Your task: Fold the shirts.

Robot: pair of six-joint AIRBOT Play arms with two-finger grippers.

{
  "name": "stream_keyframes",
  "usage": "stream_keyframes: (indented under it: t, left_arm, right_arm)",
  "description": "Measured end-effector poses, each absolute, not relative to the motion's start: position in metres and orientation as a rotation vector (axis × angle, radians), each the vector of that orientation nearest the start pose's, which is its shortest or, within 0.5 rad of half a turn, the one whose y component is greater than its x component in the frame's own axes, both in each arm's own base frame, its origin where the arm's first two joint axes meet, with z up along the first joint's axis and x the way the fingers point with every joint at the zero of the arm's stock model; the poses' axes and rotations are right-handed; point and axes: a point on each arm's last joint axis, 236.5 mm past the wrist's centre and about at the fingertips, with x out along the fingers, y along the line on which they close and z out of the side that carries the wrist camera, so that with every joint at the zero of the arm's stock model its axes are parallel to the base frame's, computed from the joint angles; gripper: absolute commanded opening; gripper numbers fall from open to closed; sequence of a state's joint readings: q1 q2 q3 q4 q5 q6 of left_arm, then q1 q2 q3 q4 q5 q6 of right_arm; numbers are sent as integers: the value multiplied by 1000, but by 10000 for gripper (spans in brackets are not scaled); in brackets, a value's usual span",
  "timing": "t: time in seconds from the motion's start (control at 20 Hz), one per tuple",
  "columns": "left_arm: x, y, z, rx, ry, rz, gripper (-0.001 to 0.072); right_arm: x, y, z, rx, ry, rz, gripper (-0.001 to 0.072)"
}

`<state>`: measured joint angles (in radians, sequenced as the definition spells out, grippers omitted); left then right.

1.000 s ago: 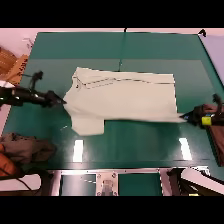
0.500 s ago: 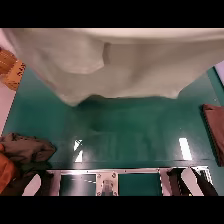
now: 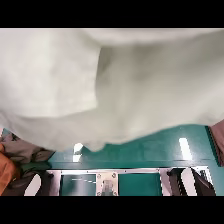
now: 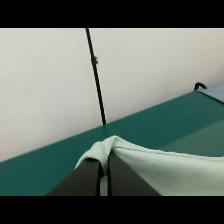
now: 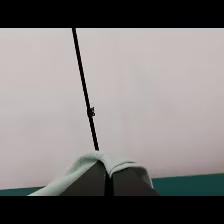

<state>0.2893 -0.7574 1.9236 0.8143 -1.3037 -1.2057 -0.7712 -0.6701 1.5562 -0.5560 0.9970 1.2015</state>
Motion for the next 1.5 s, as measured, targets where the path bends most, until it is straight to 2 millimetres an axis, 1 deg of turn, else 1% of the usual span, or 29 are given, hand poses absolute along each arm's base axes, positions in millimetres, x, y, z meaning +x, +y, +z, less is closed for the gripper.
stream_keyframes:
  t: [0.05,0.1,0.15,0.2,0.3,0.35,0.45,0.55,0.65,0.7,0.8,0.85,0.9,0.95,1.0,1.1,1.25,1.4,1.5]
  left_arm:
    - [233,-94,488,66,67,-439,28]
    - [254,-90,466,24,135,-455,27]
    - [274,-88,443,-23,199,-477,28]
    - [297,-85,416,-76,263,-502,27]
    - [343,-78,355,-183,390,-533,27]
    - [364,-75,321,-238,451,-545,27]
    - [402,-70,252,-329,571,-552,28]
    - [433,-73,189,-401,676,-556,27]
    - [458,-79,131,-454,765,-541,27]
    - [470,-81,105,-482,793,-523,27]
    - [488,-82,65,-514,833,-478,27]
    - [496,-82,51,-532,838,-454,27]
    - [504,-80,41,-549,837,-429,27]
    - [513,-77,33,-555,829,-406,27]
    - [522,-76,32,-563,814,-392,27]
    - [538,-72,38,-566,776,-374,27]
    - [558,-68,57,-564,714,-365,27]
    - [566,-66,67,-564,686,-360,27]
    - [568,-66,68,-562,685,-360,27]
  right_arm:
    - [282,-35,473,247,-94,51,12]
    - [296,-42,450,285,-45,61,12]
    - [311,-47,424,322,10,75,12]
    - [329,-52,392,364,80,94,12]
    - [363,-56,327,444,216,127,12]
    - [379,-56,296,482,275,141,12]
    - [412,-61,228,559,407,146,13]
    - [442,-64,171,622,506,137,12]
    - [469,-69,117,679,598,122,12]
    - [481,-71,96,711,628,118,12]
    - [506,-75,61,782,671,114,12]
    - [518,-76,47,813,685,115,13]
    - [529,-78,37,839,688,117,12]
    - [541,-81,30,861,686,118,12]
    - [550,-82,25,871,685,122,13]
    - [570,-86,26,882,661,136,12]
    - [592,-88,34,872,624,154,13]
    - [604,-91,40,860,599,159,12]
    - [606,-92,39,850,602,162,12]
